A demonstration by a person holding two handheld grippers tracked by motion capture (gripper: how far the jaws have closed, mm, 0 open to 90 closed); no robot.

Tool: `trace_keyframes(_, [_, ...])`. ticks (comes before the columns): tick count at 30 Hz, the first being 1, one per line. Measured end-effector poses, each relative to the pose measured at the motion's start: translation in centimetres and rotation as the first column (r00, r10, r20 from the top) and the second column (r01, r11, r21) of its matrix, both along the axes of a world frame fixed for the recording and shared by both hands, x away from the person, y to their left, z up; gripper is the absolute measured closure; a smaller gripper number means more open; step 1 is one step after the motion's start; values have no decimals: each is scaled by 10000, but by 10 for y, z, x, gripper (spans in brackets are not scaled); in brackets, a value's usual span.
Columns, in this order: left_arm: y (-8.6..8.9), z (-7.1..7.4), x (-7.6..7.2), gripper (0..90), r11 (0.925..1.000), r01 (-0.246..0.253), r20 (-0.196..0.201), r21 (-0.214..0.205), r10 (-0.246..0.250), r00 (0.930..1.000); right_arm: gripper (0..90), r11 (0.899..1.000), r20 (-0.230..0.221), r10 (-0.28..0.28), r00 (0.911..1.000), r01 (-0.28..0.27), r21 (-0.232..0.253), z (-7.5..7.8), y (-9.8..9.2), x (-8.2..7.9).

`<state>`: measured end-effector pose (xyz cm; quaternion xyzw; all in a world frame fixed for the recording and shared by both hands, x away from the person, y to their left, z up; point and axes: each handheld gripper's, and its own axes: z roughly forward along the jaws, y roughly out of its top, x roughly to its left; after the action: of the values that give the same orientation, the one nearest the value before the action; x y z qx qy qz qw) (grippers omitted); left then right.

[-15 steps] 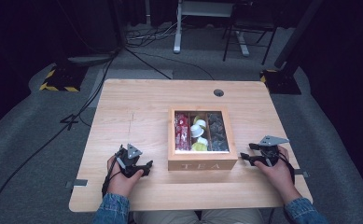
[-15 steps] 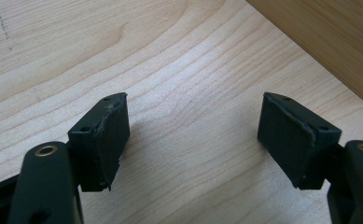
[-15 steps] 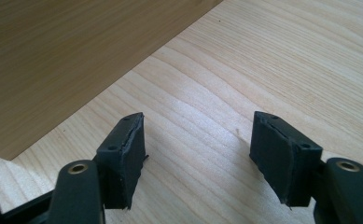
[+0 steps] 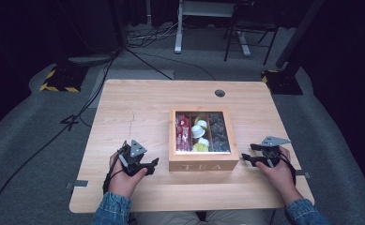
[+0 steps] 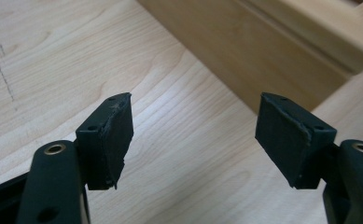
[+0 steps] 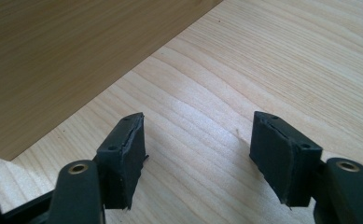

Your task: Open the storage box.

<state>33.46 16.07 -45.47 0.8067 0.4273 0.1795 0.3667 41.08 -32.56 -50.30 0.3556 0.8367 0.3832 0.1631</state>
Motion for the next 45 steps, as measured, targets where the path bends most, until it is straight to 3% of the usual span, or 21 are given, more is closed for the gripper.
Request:
trace_keyframes(4, [-5,13,-7,290,9991,-27,25,-416,28,10000,357,10000,15,6,10000,-6,-6,0,0,0])
trace_keyframes(10, [-19,24,-14,305,9961,653,655,-596,-614,9960,356,10000,16,12,10000,-12,-9,0,0,0])
trace_keyframes(11, [-23,26,-16,308,9909,869,725,-1028,-797,9942,356,10000,15,19,10000,-19,-2,0,0,0])
trace_keyframes(13, [-26,27,-17,312,9876,1017,847,-1195,-919,9922,356,10000,15,13,10000,-13,-14,0,0,0])
trace_keyframes(17, [-35,25,-20,316,9878,1139,988,-1066,-1035,9897,356,10000,11,18,10000,-18,-6,0,0,0])
trace_keyframes(20, [-40,22,-21,315,9868,1263,944,-1013,-1168,9887,356,10000,12,10,10000,-10,-13,0,0,0])
trace_keyframes(21, [-45,17,-21,310,9852,1382,740,-1009,-1311,9886,356,10000,12,11,10000,-11,-15,0,0,0])
trace_keyframes(24, [-50,9,-19,307,9896,1300,643,-621,-1260,9899,356,10000,10,8,10000,-8,-13,0,0,0])
trace_keyframes(27, [-51,2,-18,318,9918,1147,546,-562,-1117,9922,356,10000,11,10,10000,-10,-15,0,0,0])
trace_keyframes(36, [-54,-1,-19,566,9912,1281,559,-338,-1261,9904,356,10000,12,10,10000,-10,-16,0,0,0])
trace_keyframes(40, [-54,1,-21,594,9909,1343,657,-75,-1335,9889,356,10000,12,10,10000,-10,-15,0,0,0])
trace_keyframes(45, [-54,2,-21,621,9910,1332,646,-126,-1321,9891,356,10000,11,10,10000,-10,-17,0,0,0])
